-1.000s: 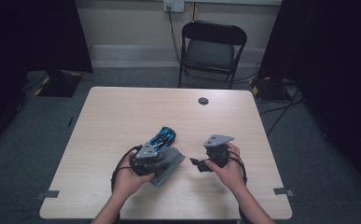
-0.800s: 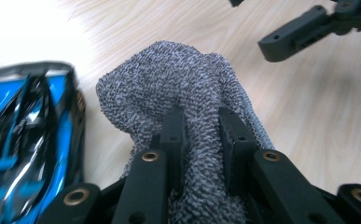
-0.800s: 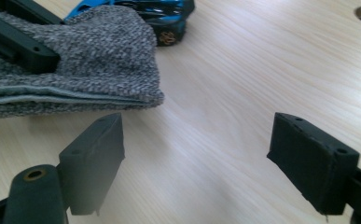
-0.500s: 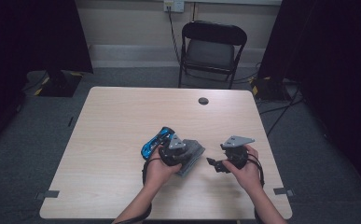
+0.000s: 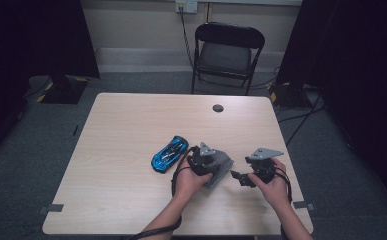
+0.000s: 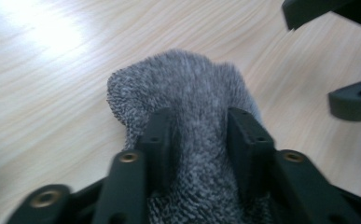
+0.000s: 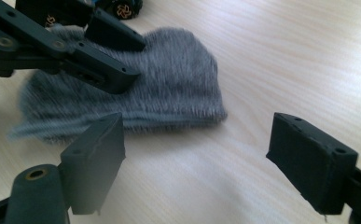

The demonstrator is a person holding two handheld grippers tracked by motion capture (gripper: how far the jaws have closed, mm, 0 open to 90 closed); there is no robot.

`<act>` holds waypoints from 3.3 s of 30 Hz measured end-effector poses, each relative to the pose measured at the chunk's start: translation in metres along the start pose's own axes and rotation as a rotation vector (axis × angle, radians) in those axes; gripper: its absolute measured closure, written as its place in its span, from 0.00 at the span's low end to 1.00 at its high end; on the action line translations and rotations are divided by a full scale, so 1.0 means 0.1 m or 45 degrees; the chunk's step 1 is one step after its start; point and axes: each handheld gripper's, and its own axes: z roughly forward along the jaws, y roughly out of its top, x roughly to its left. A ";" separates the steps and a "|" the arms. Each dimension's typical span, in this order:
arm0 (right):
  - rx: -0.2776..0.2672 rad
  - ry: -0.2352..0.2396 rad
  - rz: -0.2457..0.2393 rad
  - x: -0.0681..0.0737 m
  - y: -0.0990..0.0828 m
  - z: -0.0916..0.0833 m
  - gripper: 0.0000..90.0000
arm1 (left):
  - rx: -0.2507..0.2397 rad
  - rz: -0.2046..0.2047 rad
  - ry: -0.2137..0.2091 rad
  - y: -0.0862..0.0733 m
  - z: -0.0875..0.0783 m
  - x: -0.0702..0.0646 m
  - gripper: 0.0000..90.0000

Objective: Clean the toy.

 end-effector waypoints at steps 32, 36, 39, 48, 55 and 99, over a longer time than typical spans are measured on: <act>0.024 0.051 -0.032 0.28 0.12 0.22 0.19 | 0.065 -0.007 -0.142 -0.51 -0.45 0.20 0.44; 0.021 0.049 -0.018 0.27 0.10 0.20 0.19 | 0.069 0.010 -0.197 -0.54 -0.44 0.04 0.46; 0.016 0.049 -0.004 0.27 0.10 0.19 0.19 | 0.072 0.039 -0.226 -0.55 -0.42 -0.09 0.46; -0.039 0.080 0.045 0.42 0.16 0.22 0.16 | 0.072 0.053 -0.186 -0.58 -0.53 -0.11 0.45; -0.016 0.003 0.106 0.51 0.18 0.38 0.21 | 0.010 0.038 -0.087 -0.52 -0.82 0.16 0.43; -0.039 -0.027 0.095 0.50 -0.10 0.58 0.36 | 0.097 -0.095 0.188 -0.16 -0.27 1.34 0.20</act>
